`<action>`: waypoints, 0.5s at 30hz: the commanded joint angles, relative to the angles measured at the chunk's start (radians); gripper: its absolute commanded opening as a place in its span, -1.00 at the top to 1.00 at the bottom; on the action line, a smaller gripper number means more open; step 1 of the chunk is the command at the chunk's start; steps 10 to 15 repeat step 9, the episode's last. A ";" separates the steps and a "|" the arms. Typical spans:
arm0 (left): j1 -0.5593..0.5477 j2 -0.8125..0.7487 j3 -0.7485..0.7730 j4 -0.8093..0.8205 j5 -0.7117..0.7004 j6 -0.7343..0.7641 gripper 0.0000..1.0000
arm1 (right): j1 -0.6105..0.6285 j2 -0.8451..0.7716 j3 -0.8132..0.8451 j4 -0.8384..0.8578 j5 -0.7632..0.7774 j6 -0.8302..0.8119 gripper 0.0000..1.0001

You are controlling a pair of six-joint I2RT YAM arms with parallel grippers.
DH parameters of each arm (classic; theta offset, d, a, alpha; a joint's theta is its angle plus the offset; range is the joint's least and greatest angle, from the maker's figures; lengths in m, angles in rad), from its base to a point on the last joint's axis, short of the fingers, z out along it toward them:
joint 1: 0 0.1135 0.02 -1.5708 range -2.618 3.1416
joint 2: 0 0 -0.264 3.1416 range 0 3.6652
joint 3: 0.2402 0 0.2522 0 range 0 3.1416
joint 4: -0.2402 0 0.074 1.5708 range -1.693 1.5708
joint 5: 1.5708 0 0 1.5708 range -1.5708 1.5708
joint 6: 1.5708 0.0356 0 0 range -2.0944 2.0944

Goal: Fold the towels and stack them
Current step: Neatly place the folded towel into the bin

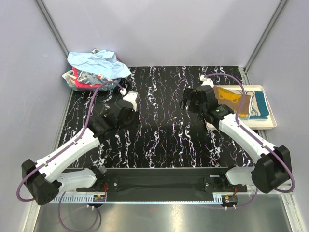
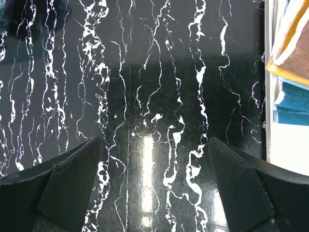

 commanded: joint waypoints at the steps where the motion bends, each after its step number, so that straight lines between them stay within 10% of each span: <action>1: 0.004 -0.032 -0.014 0.026 -0.066 -0.025 0.53 | 0.002 -0.027 -0.001 0.075 0.018 0.025 -1.00; 15: 0.004 -0.058 -0.032 0.021 -0.075 -0.054 0.53 | 0.002 -0.044 -0.015 0.084 -0.008 0.007 -0.99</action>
